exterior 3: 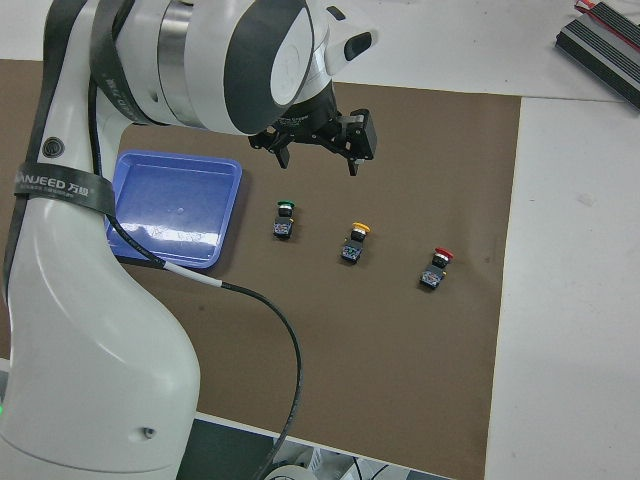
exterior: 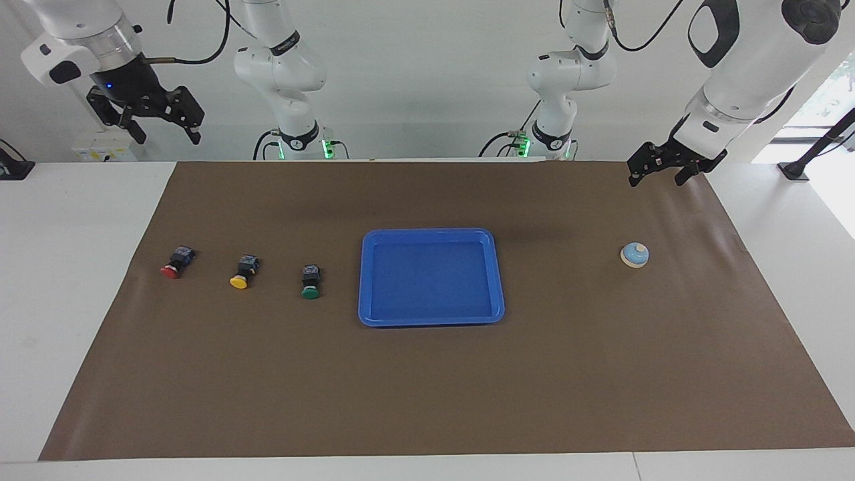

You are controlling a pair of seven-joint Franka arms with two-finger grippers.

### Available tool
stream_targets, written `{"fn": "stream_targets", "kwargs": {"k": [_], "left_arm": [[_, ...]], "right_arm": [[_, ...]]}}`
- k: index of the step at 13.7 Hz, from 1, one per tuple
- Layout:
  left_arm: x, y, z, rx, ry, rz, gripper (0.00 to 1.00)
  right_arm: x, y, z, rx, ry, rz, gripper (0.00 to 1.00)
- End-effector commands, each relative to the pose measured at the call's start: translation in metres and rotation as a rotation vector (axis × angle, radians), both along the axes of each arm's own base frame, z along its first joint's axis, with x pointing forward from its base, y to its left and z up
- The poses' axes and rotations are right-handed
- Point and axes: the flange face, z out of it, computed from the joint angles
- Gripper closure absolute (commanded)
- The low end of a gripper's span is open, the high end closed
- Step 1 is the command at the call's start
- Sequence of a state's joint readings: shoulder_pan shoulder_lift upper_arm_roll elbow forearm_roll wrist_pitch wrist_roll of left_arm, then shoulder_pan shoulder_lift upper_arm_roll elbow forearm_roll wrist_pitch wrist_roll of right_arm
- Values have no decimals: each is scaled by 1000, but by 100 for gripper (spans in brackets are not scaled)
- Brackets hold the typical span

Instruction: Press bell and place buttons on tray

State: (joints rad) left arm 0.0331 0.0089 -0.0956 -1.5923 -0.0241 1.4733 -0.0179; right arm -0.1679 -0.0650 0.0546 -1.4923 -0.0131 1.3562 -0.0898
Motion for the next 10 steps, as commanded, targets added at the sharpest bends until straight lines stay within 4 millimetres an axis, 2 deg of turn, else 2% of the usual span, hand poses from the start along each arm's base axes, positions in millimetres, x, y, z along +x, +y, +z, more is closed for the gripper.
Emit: {"fn": "stream_targets", "kwargs": {"k": [1,4,10], "left_arm": [[-4,2,5,13,-21,5,0],[-1,11,8,9,-43,16,0],[-2,4,6,11,-39,17,0]], "right_arm": [[-6,-5,-1,21,5,-21,0],[-5,-7,-2,22,8,-26,0],[-6,-8,0,22,5,-27,0]]}}
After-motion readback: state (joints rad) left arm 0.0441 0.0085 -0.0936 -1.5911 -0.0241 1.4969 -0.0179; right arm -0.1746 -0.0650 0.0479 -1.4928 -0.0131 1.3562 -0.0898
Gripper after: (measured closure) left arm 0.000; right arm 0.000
